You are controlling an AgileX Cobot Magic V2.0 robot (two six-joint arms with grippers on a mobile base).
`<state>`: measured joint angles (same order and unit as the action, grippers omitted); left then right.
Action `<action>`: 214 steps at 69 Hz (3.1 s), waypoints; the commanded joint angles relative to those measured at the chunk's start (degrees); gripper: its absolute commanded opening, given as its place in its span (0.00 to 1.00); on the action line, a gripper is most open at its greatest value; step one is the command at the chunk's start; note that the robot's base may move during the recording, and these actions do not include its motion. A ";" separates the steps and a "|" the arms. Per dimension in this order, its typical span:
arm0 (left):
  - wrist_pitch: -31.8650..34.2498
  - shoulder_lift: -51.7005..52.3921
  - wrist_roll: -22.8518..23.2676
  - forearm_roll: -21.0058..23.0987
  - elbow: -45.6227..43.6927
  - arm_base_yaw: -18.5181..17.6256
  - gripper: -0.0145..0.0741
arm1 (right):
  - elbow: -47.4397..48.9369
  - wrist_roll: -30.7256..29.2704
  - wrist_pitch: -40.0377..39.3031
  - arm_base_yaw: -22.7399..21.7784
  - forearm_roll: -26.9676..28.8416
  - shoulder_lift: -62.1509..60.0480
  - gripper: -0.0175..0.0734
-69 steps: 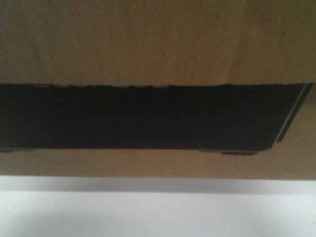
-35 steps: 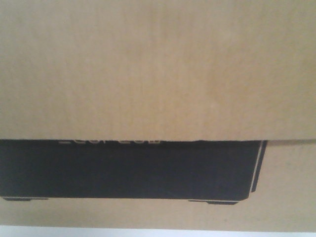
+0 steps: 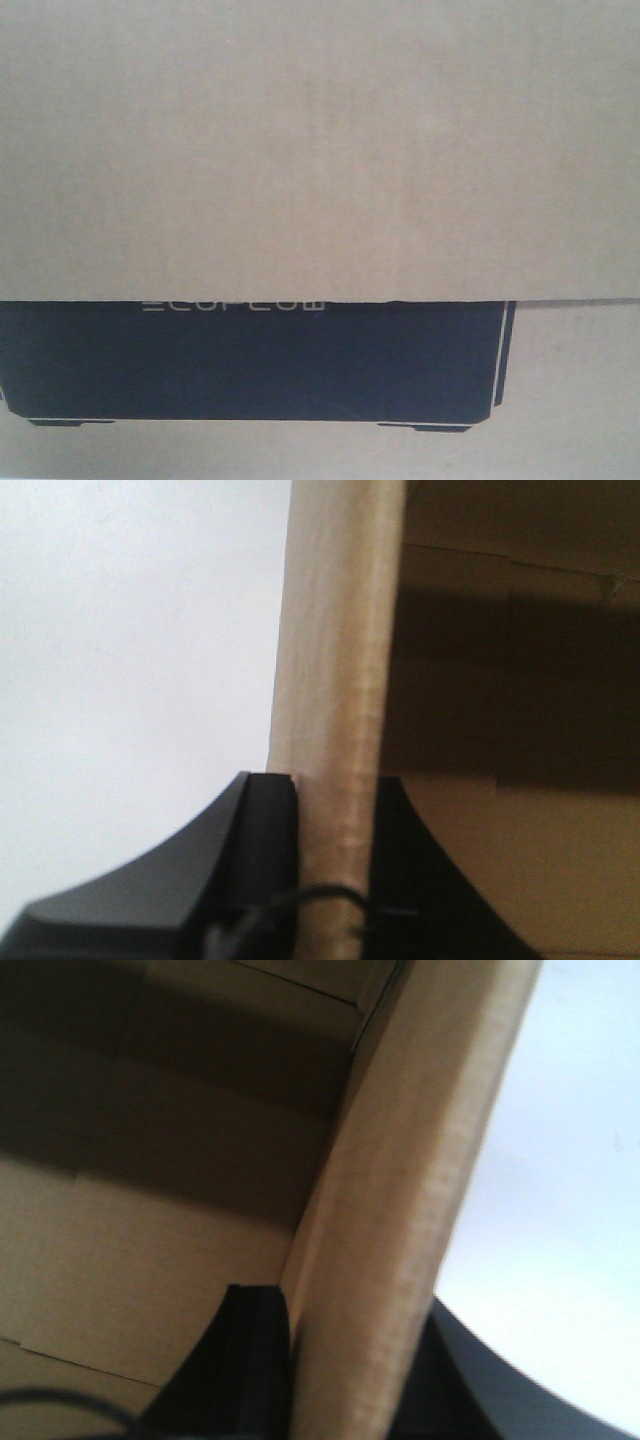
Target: Grab box from left shelf to table start
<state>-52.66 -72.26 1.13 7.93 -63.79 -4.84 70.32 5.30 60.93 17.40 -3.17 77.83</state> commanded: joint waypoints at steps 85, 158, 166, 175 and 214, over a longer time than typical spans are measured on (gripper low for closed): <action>-1.06 0.33 0.08 5.63 -9.46 -0.70 0.78 | 4.36 1.74 -4.15 0.50 -0.59 -2.89 0.73; 0.90 27.77 0.08 -2.33 -9.10 -0.70 0.05 | -1.47 2.75 -11.05 0.43 -5.55 -29.89 0.26; 5.61 33.13 0.08 -2.94 -1.93 -0.70 0.05 | -8.57 2.75 -16.06 0.43 -5.55 -34.79 0.26; 10.59 39.56 0.08 -2.94 5.71 -0.70 0.05 | -15.46 2.75 -21.14 0.43 -5.55 -40.82 0.26; 27.43 72.87 -1.13 -4.88 36.05 -0.70 0.05 | -41.16 2.75 -35.96 0.43 -5.55 -67.37 0.26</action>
<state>-31.95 -1.76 0.00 4.01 -29.83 -5.21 30.15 8.31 31.57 17.80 -7.50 12.24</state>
